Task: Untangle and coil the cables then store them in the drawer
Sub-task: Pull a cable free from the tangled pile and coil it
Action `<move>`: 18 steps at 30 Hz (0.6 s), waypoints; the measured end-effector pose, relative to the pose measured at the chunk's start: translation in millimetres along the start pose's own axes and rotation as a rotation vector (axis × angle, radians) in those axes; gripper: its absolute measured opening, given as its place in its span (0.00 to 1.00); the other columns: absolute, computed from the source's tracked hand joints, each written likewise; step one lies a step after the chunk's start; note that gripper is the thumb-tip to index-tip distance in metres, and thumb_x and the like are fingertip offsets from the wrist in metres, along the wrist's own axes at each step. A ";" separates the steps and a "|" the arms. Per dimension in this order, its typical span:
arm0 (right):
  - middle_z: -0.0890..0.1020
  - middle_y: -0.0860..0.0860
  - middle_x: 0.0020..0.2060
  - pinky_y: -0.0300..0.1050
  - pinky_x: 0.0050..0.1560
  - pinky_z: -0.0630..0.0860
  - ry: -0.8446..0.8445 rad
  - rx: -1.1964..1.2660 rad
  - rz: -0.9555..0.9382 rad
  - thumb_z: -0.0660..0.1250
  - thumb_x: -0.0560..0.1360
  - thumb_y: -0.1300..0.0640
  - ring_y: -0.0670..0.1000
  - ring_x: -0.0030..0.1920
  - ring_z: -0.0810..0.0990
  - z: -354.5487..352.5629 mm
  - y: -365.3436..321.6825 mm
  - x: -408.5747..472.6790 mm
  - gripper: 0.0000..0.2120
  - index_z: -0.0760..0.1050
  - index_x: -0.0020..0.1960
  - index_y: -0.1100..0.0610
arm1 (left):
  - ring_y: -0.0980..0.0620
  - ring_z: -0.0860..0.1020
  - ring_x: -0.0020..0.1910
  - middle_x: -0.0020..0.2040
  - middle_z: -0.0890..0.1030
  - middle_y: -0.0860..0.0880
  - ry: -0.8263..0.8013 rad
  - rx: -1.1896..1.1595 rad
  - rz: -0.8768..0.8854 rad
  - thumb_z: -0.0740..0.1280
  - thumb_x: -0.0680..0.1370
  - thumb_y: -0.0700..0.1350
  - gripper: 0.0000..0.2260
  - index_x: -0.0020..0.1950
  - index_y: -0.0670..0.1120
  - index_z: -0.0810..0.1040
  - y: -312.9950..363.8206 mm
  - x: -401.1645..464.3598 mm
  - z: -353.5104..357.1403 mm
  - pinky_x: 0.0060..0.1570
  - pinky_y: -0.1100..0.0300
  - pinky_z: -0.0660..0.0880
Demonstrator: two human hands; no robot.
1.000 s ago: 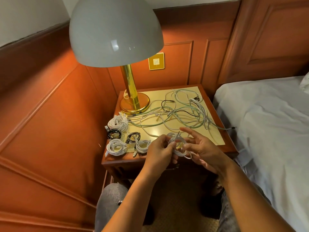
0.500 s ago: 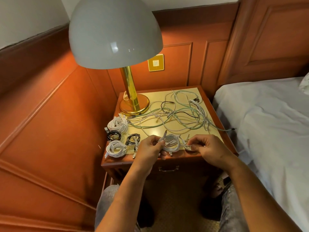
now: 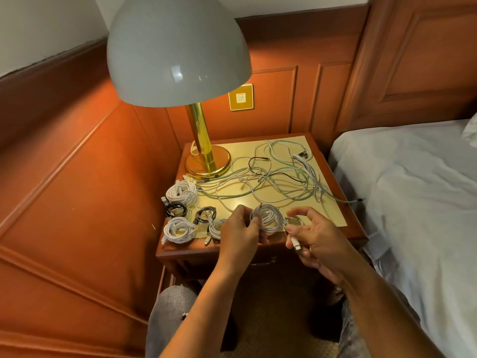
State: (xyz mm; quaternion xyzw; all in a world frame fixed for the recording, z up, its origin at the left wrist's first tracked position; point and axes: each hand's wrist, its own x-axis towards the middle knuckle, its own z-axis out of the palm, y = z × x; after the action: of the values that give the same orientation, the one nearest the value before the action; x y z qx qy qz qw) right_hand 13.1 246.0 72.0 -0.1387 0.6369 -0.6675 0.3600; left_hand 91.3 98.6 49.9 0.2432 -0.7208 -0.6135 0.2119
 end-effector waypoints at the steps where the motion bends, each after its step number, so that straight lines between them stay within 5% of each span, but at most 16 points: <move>1: 0.78 0.58 0.33 0.35 0.19 0.59 -0.018 0.081 0.001 0.63 0.79 0.63 0.46 0.22 0.66 0.3 0.7 -1.2 0.09 0.71 0.59 0.55 | 0.49 0.79 0.30 0.34 0.80 0.43 0.000 0.011 0.007 0.64 0.81 0.39 0.04 0.47 0.40 0.74 0.3 -1.0 2.0 0.34 0.53 0.79; 6: 0.79 0.60 0.35 0.37 0.20 0.60 0.000 0.256 -0.036 0.59 0.80 0.64 0.46 0.24 0.67 -4.4 2.2 -0.5 0.05 0.73 0.53 0.62 | 0.51 0.78 0.28 0.34 0.79 0.43 -0.060 -0.166 -0.163 0.63 0.81 0.38 0.04 0.47 0.38 0.74 2.8 -2.5 4.4 0.30 0.61 0.75; 12: 0.80 0.56 0.40 0.41 0.28 0.65 0.121 0.444 -0.049 0.54 0.82 0.53 0.48 0.31 0.72 -13.8 15.0 5.5 0.14 0.76 0.56 0.59 | 0.52 0.77 0.31 0.38 0.79 0.44 -0.194 -0.386 -0.302 0.64 0.80 0.38 0.03 0.49 0.38 0.75 6.0 -5.1 2.8 0.32 0.61 0.76; 16: 0.76 0.50 0.55 0.42 0.46 0.72 0.391 -0.313 -0.144 0.61 0.81 0.55 0.48 0.51 0.76 -12.9 28.5 11.0 0.07 0.77 0.54 0.50 | 0.52 0.78 0.31 0.38 0.79 0.43 -0.206 -0.360 -0.310 0.63 0.81 0.38 0.03 0.49 0.38 0.74 4.7 -5.0 4.9 0.31 0.62 0.77; 18: 0.72 0.48 0.58 0.39 0.51 0.71 0.434 -0.440 -0.209 0.62 0.80 0.57 0.48 0.56 0.74 -12.6 32.9 10.2 0.07 0.77 0.54 0.51 | 0.52 0.78 0.32 0.37 0.79 0.44 -0.203 -0.320 -0.301 0.63 0.81 0.38 0.04 0.49 0.38 0.75 3.4 -4.4 6.0 0.32 0.61 0.77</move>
State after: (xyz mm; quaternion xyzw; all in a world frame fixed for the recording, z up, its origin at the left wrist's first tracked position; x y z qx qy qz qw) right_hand 7.8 251.1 36.0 -0.1325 0.8100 -0.5612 0.1066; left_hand 90.8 106.4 52.3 0.2485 -0.5876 -0.7659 0.0803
